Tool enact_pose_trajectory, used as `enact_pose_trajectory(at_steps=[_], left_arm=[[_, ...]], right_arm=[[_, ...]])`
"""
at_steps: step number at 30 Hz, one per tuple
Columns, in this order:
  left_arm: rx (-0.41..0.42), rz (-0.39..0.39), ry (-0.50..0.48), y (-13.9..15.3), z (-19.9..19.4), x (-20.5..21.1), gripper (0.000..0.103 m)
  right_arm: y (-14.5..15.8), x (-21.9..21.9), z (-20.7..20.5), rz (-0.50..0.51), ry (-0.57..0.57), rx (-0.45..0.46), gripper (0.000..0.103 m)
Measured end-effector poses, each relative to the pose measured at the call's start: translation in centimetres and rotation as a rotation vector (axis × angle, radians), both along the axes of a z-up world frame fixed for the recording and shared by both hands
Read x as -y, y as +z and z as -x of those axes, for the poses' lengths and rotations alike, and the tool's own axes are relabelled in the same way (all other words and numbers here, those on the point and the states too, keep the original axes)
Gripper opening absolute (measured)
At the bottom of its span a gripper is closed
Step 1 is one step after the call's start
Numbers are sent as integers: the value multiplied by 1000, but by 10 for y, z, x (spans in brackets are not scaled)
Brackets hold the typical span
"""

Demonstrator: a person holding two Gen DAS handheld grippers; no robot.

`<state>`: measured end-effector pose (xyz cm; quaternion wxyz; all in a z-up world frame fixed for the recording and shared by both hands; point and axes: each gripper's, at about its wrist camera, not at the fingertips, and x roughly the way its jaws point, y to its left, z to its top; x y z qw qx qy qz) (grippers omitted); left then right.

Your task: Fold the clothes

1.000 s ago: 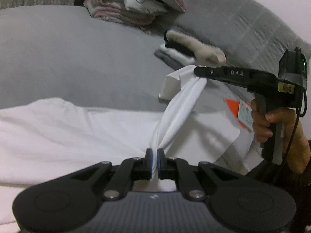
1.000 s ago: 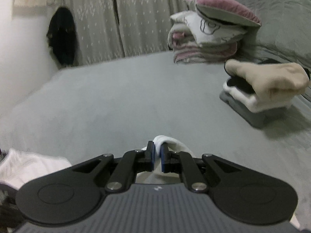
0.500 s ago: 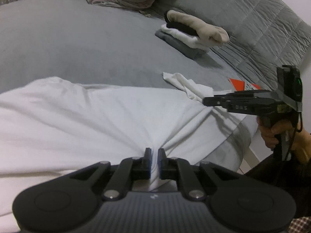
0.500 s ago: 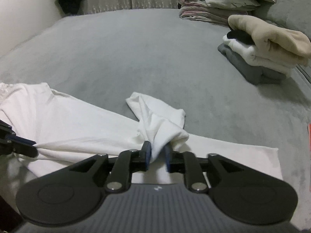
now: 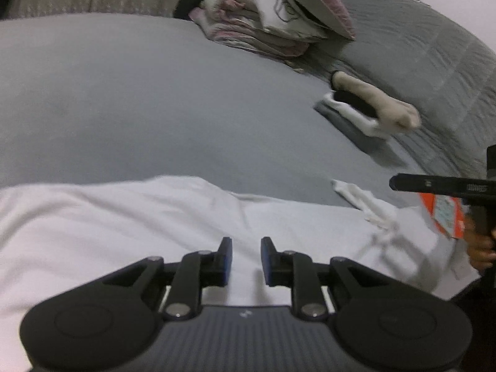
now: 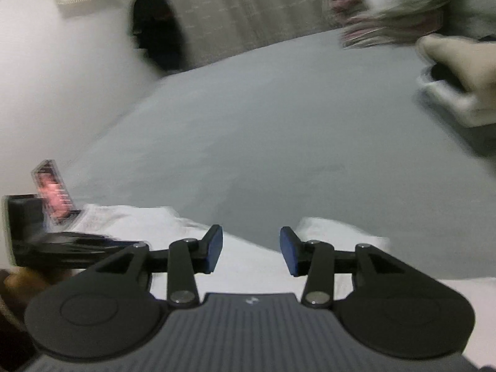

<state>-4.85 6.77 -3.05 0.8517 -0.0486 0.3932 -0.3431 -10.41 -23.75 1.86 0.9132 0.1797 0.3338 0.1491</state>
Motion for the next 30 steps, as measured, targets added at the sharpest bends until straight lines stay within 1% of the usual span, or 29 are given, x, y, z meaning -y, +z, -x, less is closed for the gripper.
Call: enact_pose_trajectory(at_steps=[3,5,7,9,12,14,19,24,28,30], left_arm=[[11,-16,25,-2,-9,-2,19],[18,-27,42,-4,-15,-4,19],[2,-35,44,-9,-19,-6,19],[-11,-43,37,-14,-19,-8,18],[-13,-22,26,-20,-16,-17,17],[-13,-6,18,-23,-13,-23,17],[-14,34,2,-32,-7,-38,13],[-12,41,-25,-32,-1,-46,12],[-12,36,-39,-30,2,-46,12],[-9,30,-43,-29,4,-47,12]], right_arm=[[-15,-11,-31,-129,79,-72,45],[-26,-20,-52,-198,105,-129,45],[-39,-26,-72,-259,115,-187,45],[-52,-32,-89,-304,115,-237,46],[-68,-44,-110,-343,118,-296,46],[-75,-51,-118,-375,127,-324,46],[-94,-71,-139,-475,174,-384,46],[-102,-88,-159,-582,207,-436,46],[-111,-93,-172,-703,186,-451,46],[-111,-96,-176,-725,155,-442,45]])
